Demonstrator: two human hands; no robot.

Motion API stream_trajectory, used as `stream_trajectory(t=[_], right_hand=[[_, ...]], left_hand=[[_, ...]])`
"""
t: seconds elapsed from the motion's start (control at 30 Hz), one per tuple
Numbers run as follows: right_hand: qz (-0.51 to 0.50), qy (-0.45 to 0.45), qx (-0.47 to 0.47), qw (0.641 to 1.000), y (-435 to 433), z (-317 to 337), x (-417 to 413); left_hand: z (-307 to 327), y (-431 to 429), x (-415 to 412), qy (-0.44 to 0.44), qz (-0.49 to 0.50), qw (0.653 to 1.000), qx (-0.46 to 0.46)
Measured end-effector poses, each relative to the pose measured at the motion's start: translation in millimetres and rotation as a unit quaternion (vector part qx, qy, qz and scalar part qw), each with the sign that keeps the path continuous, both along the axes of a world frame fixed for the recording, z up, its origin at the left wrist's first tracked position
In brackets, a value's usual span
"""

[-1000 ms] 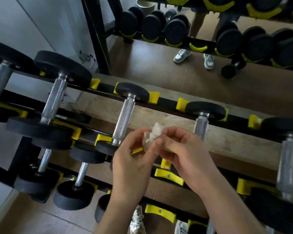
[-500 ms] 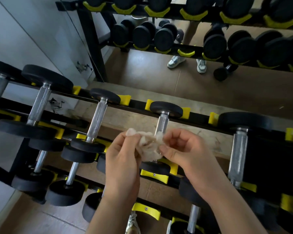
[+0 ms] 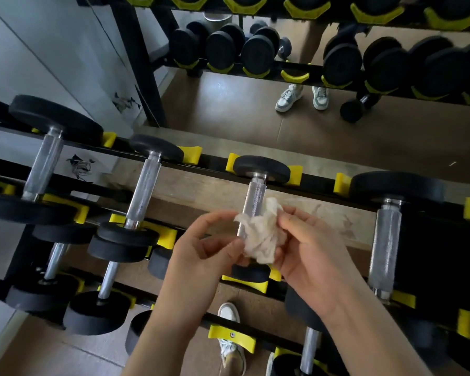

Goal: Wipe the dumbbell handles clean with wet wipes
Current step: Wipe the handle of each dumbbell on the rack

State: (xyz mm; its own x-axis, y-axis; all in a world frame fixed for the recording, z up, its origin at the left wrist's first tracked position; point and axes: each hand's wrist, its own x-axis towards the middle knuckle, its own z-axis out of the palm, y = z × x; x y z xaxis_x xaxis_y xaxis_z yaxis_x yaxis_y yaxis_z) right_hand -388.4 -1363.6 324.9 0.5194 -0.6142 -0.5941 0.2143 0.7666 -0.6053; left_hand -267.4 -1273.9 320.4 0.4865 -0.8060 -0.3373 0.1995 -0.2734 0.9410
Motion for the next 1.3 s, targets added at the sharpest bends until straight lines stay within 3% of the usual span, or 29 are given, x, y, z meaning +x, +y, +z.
stream_trajectory(t=[0.1, 0.13, 0.27, 0.4, 0.47, 0.53, 0.57, 0.67, 0.73, 0.97, 1.17, 1.3], right_hand=[[0.024, 0.078, -0.12, 0.989, -4.8, -6.3, 1.4], [0.045, 0.105, -0.163, 0.98, -5.4, -6.5, 2.1], [0.102, 0.142, -0.244, 0.954, -4.3, -13.9, 2.9], [0.071, 0.183, -0.282, 0.939, -7.4, -26.5, -0.3], [0.036, 0.294, -0.368, 0.882, -6.0, -36.5, -0.8], [0.03, 0.375, -0.444, 0.813, -1.6, -40.7, -0.4], [0.041, 0.369, -0.441, 0.817, 2.0, -41.3, 0.3], [0.059, 0.206, -0.299, 0.93, 8.7, -35.5, 6.7], [0.045, 0.176, -0.283, 0.942, 6.7, -37.2, 10.5], [0.03, 0.25, -0.328, 0.91, -13.1, -64.7, 26.6], [-0.149, 0.333, -0.337, 0.868, -32.4, -91.6, 43.5], [-0.091, 0.352, -0.442, 0.82, -13.6, -93.2, 43.6]], left_hand=[[-6.8, -0.6, 2.0, -0.246, 0.088, 0.965, -0.008], [-5.3, -0.5, 0.9, -0.278, 0.092, 0.956, -0.032], [-4.5, -8.7, -9.1, -0.181, -0.038, 0.983, -0.022], [-18.4, -20.1, -0.8, -0.003, 0.023, 1.0, -0.019], [-23.8, -23.1, 1.0, 0.067, 0.058, 0.996, -0.028], [-26.0, -27.0, -0.3, 0.035, 0.061, 0.997, -0.023], [-26.1, -28.9, -1.1, 0.014, 0.063, 0.998, -0.022], [-30.6, -32.9, -2.0, -0.046, 0.039, 0.998, -0.017], [-33.7, -34.9, -2.8, -0.086, 0.009, 0.996, 0.001], [-44.6, -49.3, 11.6, -0.124, -0.026, 0.991, 0.033], [-64.6, -70.7, 28.9, -0.3, -0.043, 0.951, 0.063], [-73.3, -71.1, 30.8, -0.352, -0.055, 0.934, 0.016]])
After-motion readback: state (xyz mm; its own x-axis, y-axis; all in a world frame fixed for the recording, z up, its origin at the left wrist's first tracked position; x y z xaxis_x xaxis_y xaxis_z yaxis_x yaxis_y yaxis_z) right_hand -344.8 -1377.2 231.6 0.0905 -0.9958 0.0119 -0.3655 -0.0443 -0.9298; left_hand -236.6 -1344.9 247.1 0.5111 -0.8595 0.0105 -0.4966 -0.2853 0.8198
